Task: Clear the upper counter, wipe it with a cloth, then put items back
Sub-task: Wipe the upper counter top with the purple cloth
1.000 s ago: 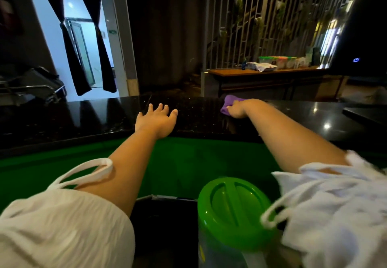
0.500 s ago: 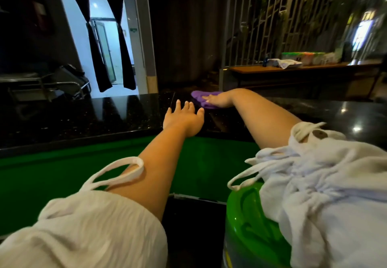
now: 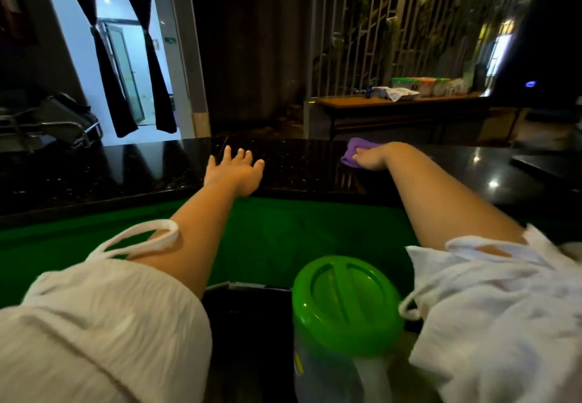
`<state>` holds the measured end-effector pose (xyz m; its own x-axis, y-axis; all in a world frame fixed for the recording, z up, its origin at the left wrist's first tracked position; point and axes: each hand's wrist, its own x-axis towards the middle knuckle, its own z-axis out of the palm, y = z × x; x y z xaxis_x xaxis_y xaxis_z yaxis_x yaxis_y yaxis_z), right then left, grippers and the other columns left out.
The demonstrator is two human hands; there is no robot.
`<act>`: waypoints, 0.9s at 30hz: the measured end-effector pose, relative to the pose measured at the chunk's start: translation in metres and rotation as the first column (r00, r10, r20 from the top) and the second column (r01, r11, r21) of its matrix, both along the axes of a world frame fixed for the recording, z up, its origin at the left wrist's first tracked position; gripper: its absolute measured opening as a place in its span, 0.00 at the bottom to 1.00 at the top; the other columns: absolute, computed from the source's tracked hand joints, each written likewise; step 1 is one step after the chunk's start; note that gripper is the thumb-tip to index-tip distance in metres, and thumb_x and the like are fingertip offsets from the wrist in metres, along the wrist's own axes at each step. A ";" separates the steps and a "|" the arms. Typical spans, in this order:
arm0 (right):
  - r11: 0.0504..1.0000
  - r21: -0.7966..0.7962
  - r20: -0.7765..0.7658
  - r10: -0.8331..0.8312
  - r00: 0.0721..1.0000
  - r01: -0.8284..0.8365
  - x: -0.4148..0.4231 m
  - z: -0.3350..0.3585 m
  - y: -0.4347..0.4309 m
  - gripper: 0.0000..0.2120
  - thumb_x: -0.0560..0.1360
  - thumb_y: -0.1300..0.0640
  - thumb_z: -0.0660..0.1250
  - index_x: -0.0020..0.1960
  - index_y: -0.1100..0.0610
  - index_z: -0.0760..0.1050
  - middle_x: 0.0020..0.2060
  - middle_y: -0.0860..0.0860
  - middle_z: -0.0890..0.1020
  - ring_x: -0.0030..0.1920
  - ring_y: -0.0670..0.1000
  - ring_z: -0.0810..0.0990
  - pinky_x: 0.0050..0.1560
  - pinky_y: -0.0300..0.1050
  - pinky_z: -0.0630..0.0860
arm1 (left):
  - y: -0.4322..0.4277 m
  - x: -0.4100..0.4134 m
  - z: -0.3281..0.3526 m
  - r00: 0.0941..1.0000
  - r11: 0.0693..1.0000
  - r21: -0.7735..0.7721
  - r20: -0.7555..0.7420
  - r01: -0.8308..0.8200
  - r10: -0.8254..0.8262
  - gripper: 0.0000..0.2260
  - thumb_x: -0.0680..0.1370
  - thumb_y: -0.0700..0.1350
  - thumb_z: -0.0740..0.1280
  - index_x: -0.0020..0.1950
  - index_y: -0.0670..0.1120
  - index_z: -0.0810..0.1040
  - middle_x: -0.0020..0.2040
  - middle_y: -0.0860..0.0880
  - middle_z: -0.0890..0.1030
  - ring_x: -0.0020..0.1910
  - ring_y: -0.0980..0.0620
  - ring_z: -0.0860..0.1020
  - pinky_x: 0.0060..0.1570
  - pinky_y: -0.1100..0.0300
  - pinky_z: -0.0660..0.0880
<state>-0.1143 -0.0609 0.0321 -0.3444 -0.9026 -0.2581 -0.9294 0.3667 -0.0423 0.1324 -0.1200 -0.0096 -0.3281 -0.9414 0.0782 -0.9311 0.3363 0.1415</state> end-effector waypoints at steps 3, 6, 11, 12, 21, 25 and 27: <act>0.996 -0.052 0.003 0.075 0.997 -0.075 -0.003 -0.014 0.017 0.26 0.83 0.49 0.42 0.78 0.58 0.45 0.77 0.54 0.46 0.77 0.53 0.48 0.75 0.44 0.45 | 0.004 -0.001 0.004 0.998 0.999 -0.035 0.039 -0.041 0.043 0.25 0.82 0.54 0.43 0.78 0.46 0.47 0.79 0.48 0.45 0.77 0.48 0.39 0.73 0.44 0.37; 0.972 -0.137 -0.005 0.190 0.982 -0.189 0.010 -0.022 0.055 0.25 0.83 0.49 0.43 0.78 0.55 0.46 0.78 0.53 0.48 0.77 0.53 0.49 0.76 0.47 0.45 | 0.018 -0.017 0.007 0.998 0.984 -0.172 0.034 -0.040 0.046 0.27 0.82 0.55 0.45 0.78 0.43 0.49 0.79 0.47 0.46 0.77 0.49 0.40 0.74 0.45 0.38; 0.974 -0.194 0.113 0.137 0.984 -0.114 -0.040 -0.021 0.108 0.24 0.83 0.49 0.46 0.78 0.54 0.49 0.77 0.51 0.50 0.77 0.52 0.50 0.74 0.44 0.44 | 0.071 -0.089 0.012 0.955 0.966 -0.142 -0.175 0.214 -0.238 0.25 0.82 0.54 0.47 0.77 0.45 0.54 0.78 0.49 0.51 0.78 0.50 0.45 0.74 0.47 0.46; 0.978 -0.206 0.112 0.066 0.991 -0.042 -0.058 -0.022 0.115 0.25 0.83 0.48 0.47 0.78 0.53 0.50 0.77 0.52 0.50 0.77 0.53 0.50 0.75 0.45 0.45 | 0.077 -0.097 0.011 0.947 0.958 -0.135 -0.166 0.254 -0.274 0.25 0.82 0.55 0.46 0.77 0.45 0.52 0.79 0.50 0.50 0.78 0.51 0.44 0.74 0.47 0.45; 0.942 -0.298 -0.031 -0.169 0.985 0.152 -0.058 -0.036 0.101 0.25 0.81 0.46 0.43 0.77 0.49 0.52 0.78 0.51 0.51 0.76 0.57 0.54 0.75 0.57 0.51 | 0.063 -0.108 -0.005 0.977 0.973 -0.092 0.000 0.213 -0.214 0.26 0.81 0.58 0.43 0.78 0.50 0.50 0.79 0.52 0.49 0.78 0.48 0.44 0.74 0.43 0.44; 0.911 -0.408 -0.054 0.040 0.998 -0.059 -0.037 -0.042 0.126 0.21 0.82 0.46 0.45 0.75 0.42 0.57 0.76 0.46 0.57 0.76 0.52 0.57 0.72 0.54 0.57 | 0.066 -0.107 -0.007 0.978 0.970 -0.126 -0.004 0.209 -0.211 0.29 0.80 0.61 0.42 0.78 0.49 0.50 0.78 0.53 0.49 0.78 0.51 0.43 0.74 0.44 0.42; 0.894 -0.432 -0.057 0.109 0.992 -0.123 -0.050 -0.044 0.145 0.20 0.82 0.46 0.47 0.74 0.41 0.58 0.76 0.44 0.58 0.76 0.49 0.58 0.72 0.51 0.58 | 0.066 -0.106 -0.009 0.978 0.968 -0.140 0.002 0.208 -0.210 0.30 0.79 0.62 0.41 0.78 0.49 0.51 0.78 0.53 0.49 0.77 0.51 0.42 0.74 0.45 0.41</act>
<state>-0.1647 0.0843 -0.0117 -0.2319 -0.9565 0.1771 -0.9676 0.2080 -0.1432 0.0260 -0.0544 -0.0186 -0.5145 -0.8319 0.2080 -0.8366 0.5402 0.0912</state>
